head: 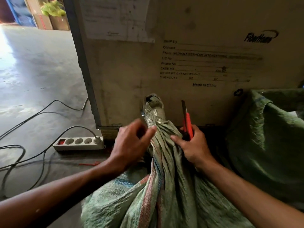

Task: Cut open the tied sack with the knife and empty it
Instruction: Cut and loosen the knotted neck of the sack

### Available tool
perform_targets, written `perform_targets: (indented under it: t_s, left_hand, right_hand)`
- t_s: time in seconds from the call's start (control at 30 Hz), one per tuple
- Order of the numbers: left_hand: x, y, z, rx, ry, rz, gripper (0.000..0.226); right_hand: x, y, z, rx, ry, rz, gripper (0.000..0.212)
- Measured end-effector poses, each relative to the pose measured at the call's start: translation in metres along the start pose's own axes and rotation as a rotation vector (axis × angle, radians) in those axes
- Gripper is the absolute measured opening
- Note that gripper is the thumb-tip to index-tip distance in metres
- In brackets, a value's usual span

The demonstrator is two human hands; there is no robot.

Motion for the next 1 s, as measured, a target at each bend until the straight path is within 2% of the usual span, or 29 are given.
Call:
perform_targets:
  t_s: [0.03, 0.07, 0.1, 0.17, 0.2, 0.23, 0.33, 0.4, 0.47, 0.67, 1.0]
  left_hand:
    - [0.001, -0.014, 0.011, -0.098, 0.047, 0.036, 0.030]
    - [0.008, -0.029, 0.017, -0.124, 0.105, 0.126, 0.030]
    - [0.018, -0.043, 0.014, -0.078, 0.186, 0.258, 0.042]
    - [0.036, -0.058, -0.011, 0.157, 0.392, 0.568, 0.065]
    - [0.040, -0.058, -0.024, 0.268, 0.489, 0.672, 0.068]
    - [0.043, -0.057, -0.034, 0.319, 0.586, 0.705, 0.066]
    - [0.052, -0.063, -0.041, 0.207, 0.733, 0.628, 0.047]
    - [0.062, -0.067, -0.036, 0.093, 0.635, 0.564, 0.044]
    - [0.068, -0.067, -0.031, 0.043, 0.539, 0.529, 0.045]
    - [0.073, -0.062, -0.027, -0.032, 0.426, 0.504, 0.044]
    - [0.072, -0.061, -0.022, -0.014, 0.399, 0.466, 0.037]
  right_hand:
    - [0.001, -0.001, 0.002, 0.016, -0.013, 0.007, 0.032]
    - [0.002, -0.001, 0.003, 0.031, -0.028, 0.021, 0.032]
    - [0.004, -0.001, 0.004, 0.048, -0.037, 0.042, 0.030]
    - [0.008, 0.000, 0.005, 0.089, -0.023, 0.067, 0.029]
    - [0.008, 0.000, 0.006, 0.105, -0.013, 0.065, 0.028]
    - [0.008, 0.000, 0.006, 0.116, -0.006, 0.056, 0.027]
    - [0.011, 0.005, 0.010, 0.099, 0.022, 0.061, 0.021]
    - [0.022, 0.009, 0.013, 0.047, 0.072, 0.122, 0.015]
    - [0.034, 0.014, 0.010, 0.044, 0.114, 0.169, 0.023]
    - [0.048, 0.033, -0.022, 0.232, 0.267, 0.203, 0.029]
    - [0.047, 0.035, -0.033, 0.254, 0.341, 0.149, 0.030]
Point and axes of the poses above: each hand's wrist, its own y-axis away from the middle knuckle, its own z-axis out of the back of the hand, x = y × z, the point moved 7 cm from there along -y, towards the middle knuckle, and after that the axes turned 1 degree about y, right-handed, at the moved point
